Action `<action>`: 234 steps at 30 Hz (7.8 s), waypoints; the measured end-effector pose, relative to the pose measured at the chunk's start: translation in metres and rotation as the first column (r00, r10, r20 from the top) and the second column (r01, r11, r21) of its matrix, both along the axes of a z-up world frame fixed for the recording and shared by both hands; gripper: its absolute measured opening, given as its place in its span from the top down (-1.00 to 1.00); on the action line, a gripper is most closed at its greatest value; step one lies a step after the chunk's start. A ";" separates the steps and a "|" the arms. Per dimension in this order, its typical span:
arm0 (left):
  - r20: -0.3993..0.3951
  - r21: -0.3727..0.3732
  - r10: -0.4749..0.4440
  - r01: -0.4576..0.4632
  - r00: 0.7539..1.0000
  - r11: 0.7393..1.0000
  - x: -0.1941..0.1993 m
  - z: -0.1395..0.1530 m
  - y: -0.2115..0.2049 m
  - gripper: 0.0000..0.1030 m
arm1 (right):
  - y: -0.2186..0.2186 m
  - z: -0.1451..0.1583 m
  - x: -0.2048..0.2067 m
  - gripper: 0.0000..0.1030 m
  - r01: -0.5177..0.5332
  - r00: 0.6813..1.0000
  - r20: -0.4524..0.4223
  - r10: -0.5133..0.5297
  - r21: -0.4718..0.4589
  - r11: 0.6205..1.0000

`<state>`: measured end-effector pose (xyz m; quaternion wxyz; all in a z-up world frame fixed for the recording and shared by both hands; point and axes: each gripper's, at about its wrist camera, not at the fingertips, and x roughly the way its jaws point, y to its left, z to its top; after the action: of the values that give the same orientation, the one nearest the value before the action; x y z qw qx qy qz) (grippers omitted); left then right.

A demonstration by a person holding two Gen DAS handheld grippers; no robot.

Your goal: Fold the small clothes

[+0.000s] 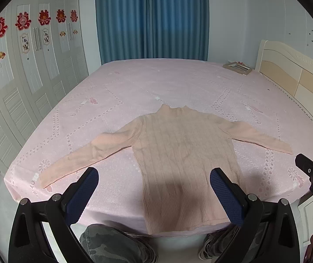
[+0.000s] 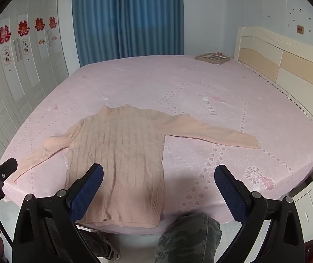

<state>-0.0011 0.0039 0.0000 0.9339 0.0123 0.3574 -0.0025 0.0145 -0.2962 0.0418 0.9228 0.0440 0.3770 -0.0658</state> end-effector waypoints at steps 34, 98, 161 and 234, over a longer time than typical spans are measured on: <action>-0.009 -0.005 0.019 -0.019 1.000 1.000 0.000 -0.001 0.007 -0.99 | 0.014 -0.004 -0.008 -0.94 -0.022 1.000 0.003 0.022 0.018 1.000; -0.069 -0.150 0.097 -0.107 0.993 0.983 0.036 -0.058 0.073 -0.97 | 0.015 -0.022 0.010 -0.94 -0.056 0.998 0.014 0.055 0.062 0.997; -0.034 -0.162 0.460 -0.459 0.887 0.873 0.206 -0.103 0.175 0.87 | -0.043 -0.165 0.187 -0.82 -0.124 0.992 0.052 0.115 0.231 0.965; -0.196 -0.289 0.010 -0.068 0.981 0.955 0.337 -0.231 0.098 0.65 | -0.048 -0.232 0.247 -0.63 0.105 0.987 -0.128 -0.098 0.052 0.993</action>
<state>0.3354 0.1022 -0.2306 0.8863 -0.1344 0.4416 -0.0383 0.2616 -0.3447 -0.1901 0.8912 0.0861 0.4331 -0.1043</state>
